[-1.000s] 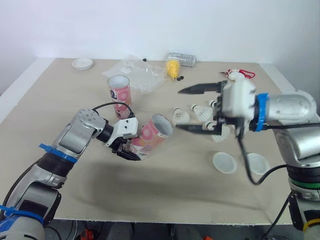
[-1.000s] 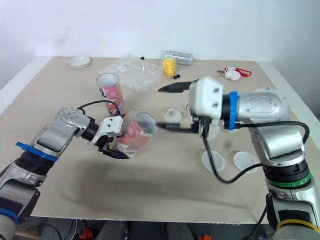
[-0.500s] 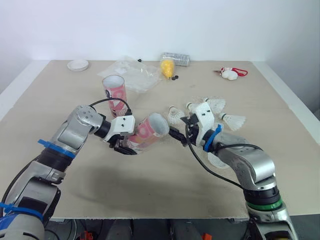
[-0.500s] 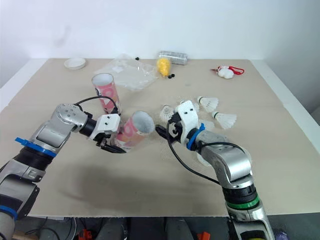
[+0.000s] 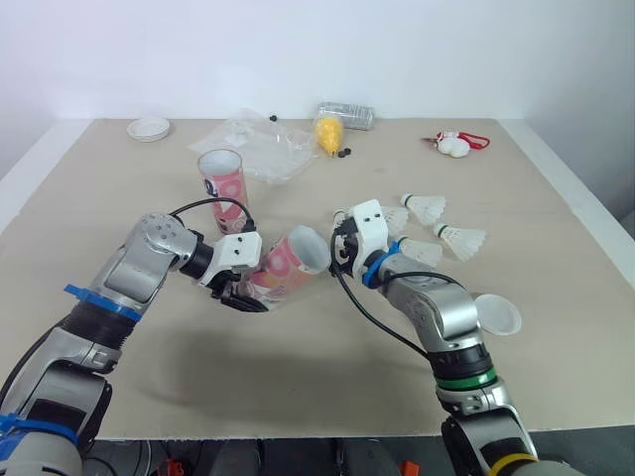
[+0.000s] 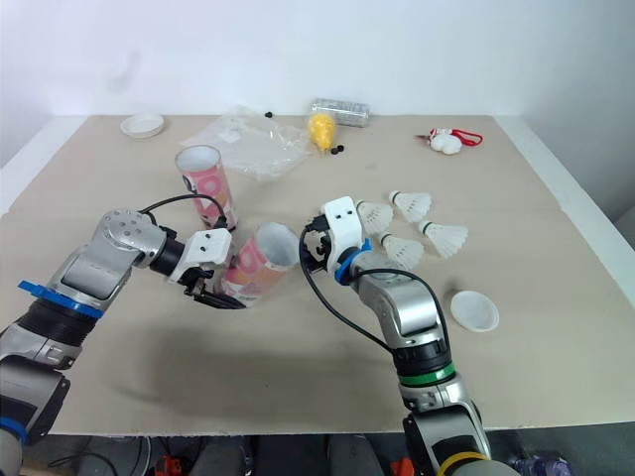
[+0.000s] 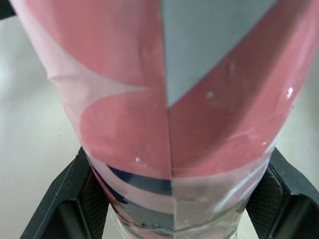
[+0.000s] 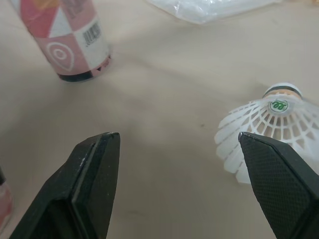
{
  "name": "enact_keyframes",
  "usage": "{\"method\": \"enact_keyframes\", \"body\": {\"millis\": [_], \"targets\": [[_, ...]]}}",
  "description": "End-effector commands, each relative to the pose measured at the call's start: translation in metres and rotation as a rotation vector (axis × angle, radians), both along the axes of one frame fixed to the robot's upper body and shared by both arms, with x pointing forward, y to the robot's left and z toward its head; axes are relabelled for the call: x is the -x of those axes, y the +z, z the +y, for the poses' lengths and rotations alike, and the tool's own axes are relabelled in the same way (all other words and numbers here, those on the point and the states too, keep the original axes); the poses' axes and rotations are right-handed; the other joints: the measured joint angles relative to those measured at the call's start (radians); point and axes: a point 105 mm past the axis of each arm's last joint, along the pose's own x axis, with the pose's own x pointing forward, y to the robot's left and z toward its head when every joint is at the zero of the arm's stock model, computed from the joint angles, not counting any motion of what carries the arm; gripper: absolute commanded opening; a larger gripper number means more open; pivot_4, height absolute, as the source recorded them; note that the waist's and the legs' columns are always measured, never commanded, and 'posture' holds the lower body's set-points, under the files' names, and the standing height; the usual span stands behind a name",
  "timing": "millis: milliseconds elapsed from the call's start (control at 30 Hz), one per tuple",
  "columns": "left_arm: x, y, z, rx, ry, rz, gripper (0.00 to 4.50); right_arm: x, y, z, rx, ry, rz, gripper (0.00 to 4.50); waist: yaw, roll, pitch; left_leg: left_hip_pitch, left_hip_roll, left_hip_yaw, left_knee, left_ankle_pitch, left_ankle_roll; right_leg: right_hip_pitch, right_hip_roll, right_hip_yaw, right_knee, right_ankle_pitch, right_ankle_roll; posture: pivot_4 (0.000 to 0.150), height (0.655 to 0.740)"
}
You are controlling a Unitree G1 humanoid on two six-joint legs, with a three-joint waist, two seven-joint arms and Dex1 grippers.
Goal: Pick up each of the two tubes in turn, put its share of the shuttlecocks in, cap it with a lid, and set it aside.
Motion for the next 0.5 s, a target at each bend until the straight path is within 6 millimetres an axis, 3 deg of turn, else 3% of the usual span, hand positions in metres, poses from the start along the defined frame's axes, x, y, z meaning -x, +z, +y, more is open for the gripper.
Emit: {"method": "enact_keyframes", "body": {"millis": [33, 500], "targets": [[0.004, -0.007, 0.006, -0.023, 0.015, 0.027, 3.09, -0.01, 0.017, 0.0, -0.011, -0.021, -0.075, 4.08, 0.0, 0.0, 0.0, 0.0, 0.0, 0.0, 0.0, 0.0, 0.0, 0.0, 0.0, 0.0, 0.0, 0.0, 0.0, 0.15, 0.74], [0.007, -0.01, 0.005, -0.018, 0.02, 0.033, 3.09, -0.026, 0.02, -0.012, 0.009, -0.063, -0.103, 4.08, -0.015, 0.0, 0.0, 0.0, 0.0, 0.0, -0.001, 0.0, 0.0, 0.0, 0.0, 0.0, 0.0, 0.0, 0.0, 0.15, 0.74]]}}
